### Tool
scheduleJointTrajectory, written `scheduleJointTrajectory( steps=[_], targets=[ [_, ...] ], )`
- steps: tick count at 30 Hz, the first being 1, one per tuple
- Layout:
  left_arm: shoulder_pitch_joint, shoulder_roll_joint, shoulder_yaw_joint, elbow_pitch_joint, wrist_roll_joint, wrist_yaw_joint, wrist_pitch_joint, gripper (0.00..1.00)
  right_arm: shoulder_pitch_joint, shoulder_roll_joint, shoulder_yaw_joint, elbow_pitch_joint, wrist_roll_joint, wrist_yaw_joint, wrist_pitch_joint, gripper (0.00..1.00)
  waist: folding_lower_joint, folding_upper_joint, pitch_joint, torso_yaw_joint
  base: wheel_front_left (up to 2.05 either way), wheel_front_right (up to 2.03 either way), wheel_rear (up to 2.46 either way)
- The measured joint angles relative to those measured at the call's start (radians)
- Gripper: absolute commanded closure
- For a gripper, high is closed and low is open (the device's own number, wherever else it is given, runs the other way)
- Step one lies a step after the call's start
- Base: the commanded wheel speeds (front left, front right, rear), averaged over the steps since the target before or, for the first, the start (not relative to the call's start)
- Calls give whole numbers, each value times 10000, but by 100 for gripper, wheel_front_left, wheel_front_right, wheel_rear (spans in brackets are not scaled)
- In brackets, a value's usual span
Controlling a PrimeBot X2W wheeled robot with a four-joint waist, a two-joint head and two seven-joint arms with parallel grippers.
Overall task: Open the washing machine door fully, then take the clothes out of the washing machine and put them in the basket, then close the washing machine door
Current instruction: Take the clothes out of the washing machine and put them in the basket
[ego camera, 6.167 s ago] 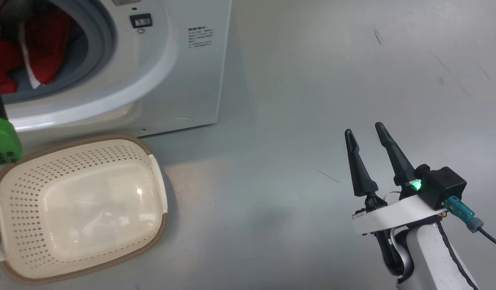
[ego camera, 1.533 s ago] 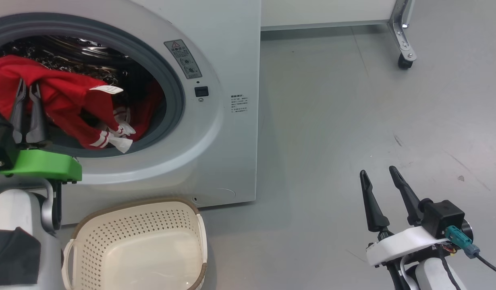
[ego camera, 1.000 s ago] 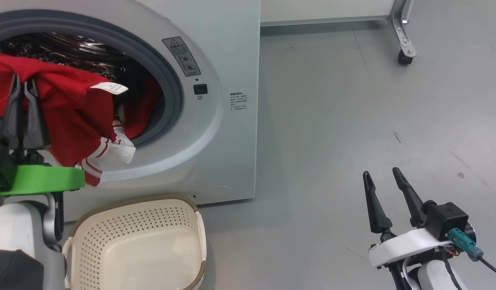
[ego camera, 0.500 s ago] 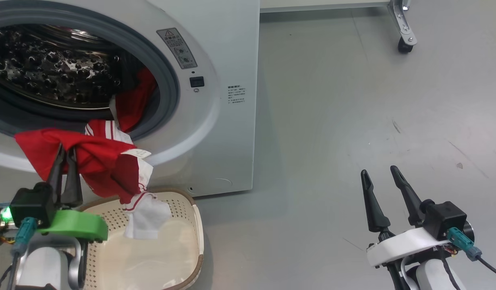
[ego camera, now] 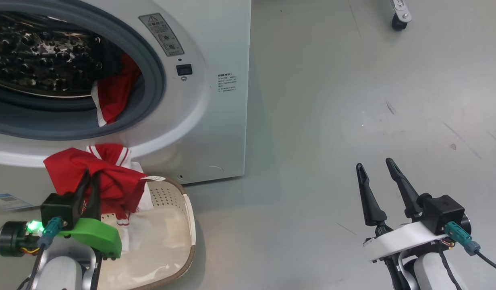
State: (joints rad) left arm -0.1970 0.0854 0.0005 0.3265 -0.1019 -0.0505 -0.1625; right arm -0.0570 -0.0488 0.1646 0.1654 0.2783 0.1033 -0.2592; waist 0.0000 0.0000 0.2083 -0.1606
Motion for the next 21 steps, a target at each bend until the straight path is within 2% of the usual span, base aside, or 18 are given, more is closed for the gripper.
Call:
scheduleJointTrajectory(
  steps=[11, 21],
  targets=[
    [-101, 52, -251, 742, 247, -86, 502, 100, -394, 8, 165, -127, -96, 10, 0, 0, 0, 0, 773, -235, 0, 0, 0],
    [-814, 278, -291, 1342, 332, -134, 780, 100, -755, 15, 295, -205, -96, 12, 0, 0, 0, 0, 1577, -583, 0, 0, 0]
  ],
)
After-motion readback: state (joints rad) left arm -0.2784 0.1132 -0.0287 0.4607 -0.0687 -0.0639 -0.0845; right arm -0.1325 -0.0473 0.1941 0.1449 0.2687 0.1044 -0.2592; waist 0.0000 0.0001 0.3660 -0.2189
